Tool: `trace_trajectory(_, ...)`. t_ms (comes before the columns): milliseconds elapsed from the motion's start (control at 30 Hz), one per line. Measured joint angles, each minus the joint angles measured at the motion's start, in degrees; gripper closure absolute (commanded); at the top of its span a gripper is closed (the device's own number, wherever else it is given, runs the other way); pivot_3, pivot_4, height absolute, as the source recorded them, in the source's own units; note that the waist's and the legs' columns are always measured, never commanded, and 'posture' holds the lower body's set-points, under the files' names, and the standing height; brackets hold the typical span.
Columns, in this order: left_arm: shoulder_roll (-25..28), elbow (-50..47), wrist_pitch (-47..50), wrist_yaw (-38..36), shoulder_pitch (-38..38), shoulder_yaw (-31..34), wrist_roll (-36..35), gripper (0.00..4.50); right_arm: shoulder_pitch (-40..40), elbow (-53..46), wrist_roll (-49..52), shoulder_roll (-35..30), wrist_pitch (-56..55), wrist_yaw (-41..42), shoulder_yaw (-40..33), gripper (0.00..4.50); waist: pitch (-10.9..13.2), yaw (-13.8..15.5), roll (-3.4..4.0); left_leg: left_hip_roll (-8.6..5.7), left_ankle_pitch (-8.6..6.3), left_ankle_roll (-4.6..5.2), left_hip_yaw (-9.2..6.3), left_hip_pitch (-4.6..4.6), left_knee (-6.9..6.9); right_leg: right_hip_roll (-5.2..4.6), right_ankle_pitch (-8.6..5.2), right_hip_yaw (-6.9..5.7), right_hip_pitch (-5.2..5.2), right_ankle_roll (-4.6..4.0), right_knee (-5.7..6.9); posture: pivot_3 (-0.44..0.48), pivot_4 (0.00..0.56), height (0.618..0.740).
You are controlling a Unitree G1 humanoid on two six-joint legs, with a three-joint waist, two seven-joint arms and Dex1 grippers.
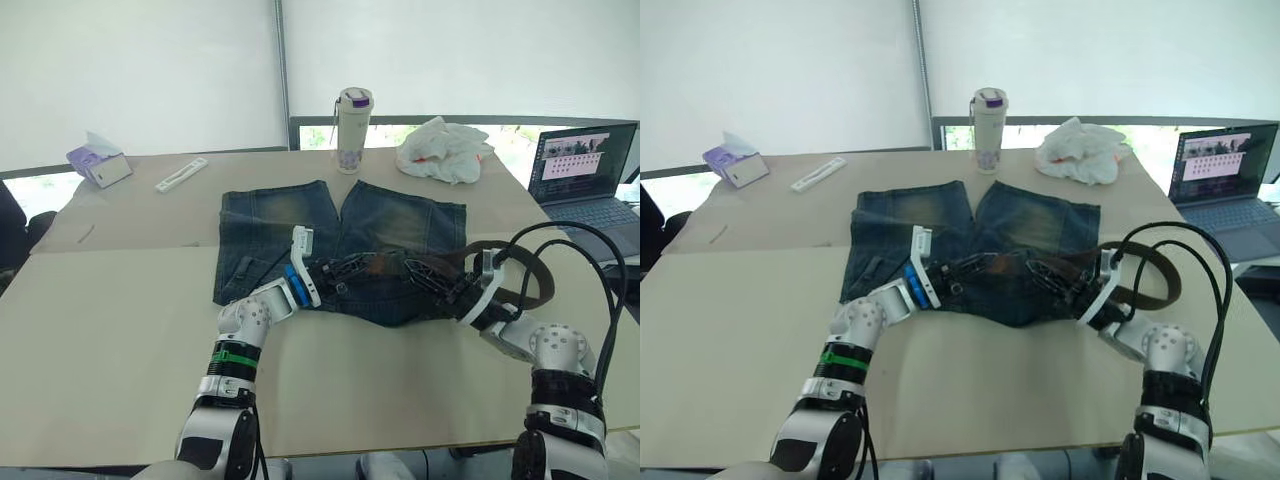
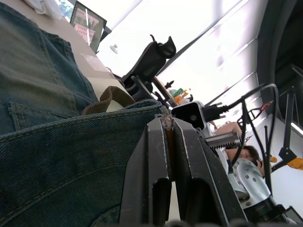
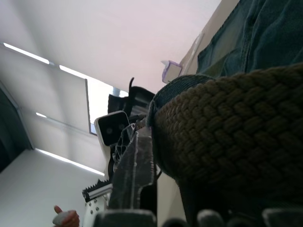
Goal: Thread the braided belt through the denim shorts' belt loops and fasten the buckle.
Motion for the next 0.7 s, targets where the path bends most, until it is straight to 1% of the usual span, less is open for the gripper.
trace_trajectory(33, -0.2, 0.4, -1.1, 0.8, 0.0, 0.0, 0.5, 4.50, 1.6, -2.5, -1.6, -1.0, -1.8, 0.4, 1.1, 2.12, 0.0, 0.2, 0.00, -0.01, 0.00, 0.00, 0.00, -0.01, 0.02, -0.02, -0.02, 0.00, 0.00, 0.04, -0.01, 0.000, 0.150, 0.740)
trace_trajectory(133, -0.7, 2.2, -3.5, 3.1, -0.2, 0.7, 1.7, 4.50, 6.6, -8.1, -7.0, -4.4, -8.6, 1.0, 2.6, 1.14, 0.0, 0.5, -0.01, -0.03, 0.00, -0.01, 0.00, -0.02, 0.03, -0.04, -0.06, 0.00, 0.00, 0.13, -0.04, 0.000, 0.150, 0.740)
trace_trajectory(267, -0.3, 2.3, -5.3, 5.6, -0.3, 1.2, 3.2, 4.50, 13.5, -17.1, -12.8, -7.9, -16.9, 1.2, 2.9, 1.14, 0.0, 0.5, -0.04, -0.01, -0.01, -0.01, 0.02, -0.02, -0.02, -0.03, -0.08, 0.05, 0.00, 0.17, -0.05, 0.000, 0.150, 0.740)
trace_trajectory(333, 0.1, 2.1, -5.9, 6.0, -0.3, 0.2, 5.0, 4.50, 16.3, -22.7, -15.7, -10.2, -19.8, 1.0, 4.1, 1.14, 0.0, 0.5, -0.05, -0.02, 0.00, -0.02, 0.02, 0.02, -0.01, -0.03, -0.08, 0.05, 0.00, 0.18, -0.03, 0.000, 0.150, 0.740)
trace_trajectory(400, 0.4, 2.0, -6.1, 6.0, -0.3, -1.3, 6.5, 4.50, 16.9, -27.5, -17.4, -10.3, -20.9, 0.1, 6.2, 1.14, 0.1, 0.1, -0.16, 0.02, 0.00, -0.03, 0.00, 0.02, -0.03, 0.02, -0.08, 0.05, 0.02, 0.18, -0.02, 0.000, 0.150, 0.740)
trace_trajectory(467, 0.4, 1.9, -7.0, 6.0, -0.3, -3.1, 8.0, 4.50, 16.6, -30.4, -19.4, -8.7, -21.8, -2.2, 9.5, 1.14, 0.1, 0.0, -0.17, 0.02, 0.01, -0.04, -0.02, 0.04, -0.04, 0.03, -0.08, 0.05, 0.02, 0.18, -0.01, 0.000, 0.150, 0.740)
trace_trajectory(567, 1.0, 1.9, -8.1, 6.0, -0.3, -4.7, 10.1, 4.50, 15.9, -30.0, -23.9, -6.2, -23.4, -5.7, 15.3, 1.14, 0.1, 0.1, -0.15, 0.00, 0.01, -0.04, -0.03, 0.07, -0.04, -0.01, -0.07, 0.05, 0.00, 0.16, -0.02, 0.000, 0.150, 0.740)
trace_trajectory(633, 1.7, 1.9, -8.7, 6.0, -0.3, -4.7, 10.9, 4.50, 15.1, -27.2, -27.9, -5.5, -25.1, -8.2, 18.3, 1.14, 0.1, 0.3, -0.09, -0.03, 0.01, -0.04, -0.03, 0.05, -0.03, -0.06, -0.06, 0.06, 0.00, 0.15, -0.03, 0.000, 0.150, 0.740)
trace_trajectory(700, 2.3, 2.0, -9.7, 6.0, -0.3, -4.7, 11.6, 4.50, 14.8, -24.3, -31.7, -5.8, -26.0, -10.4, 19.8, 1.14, 0.0, 0.6, -0.08, -0.05, 0.01, -0.04, -0.03, 0.05, -0.02, -0.10, 0.04, 0.07, -0.01, -0.03, -0.04, 0.000, 0.150, 0.740)
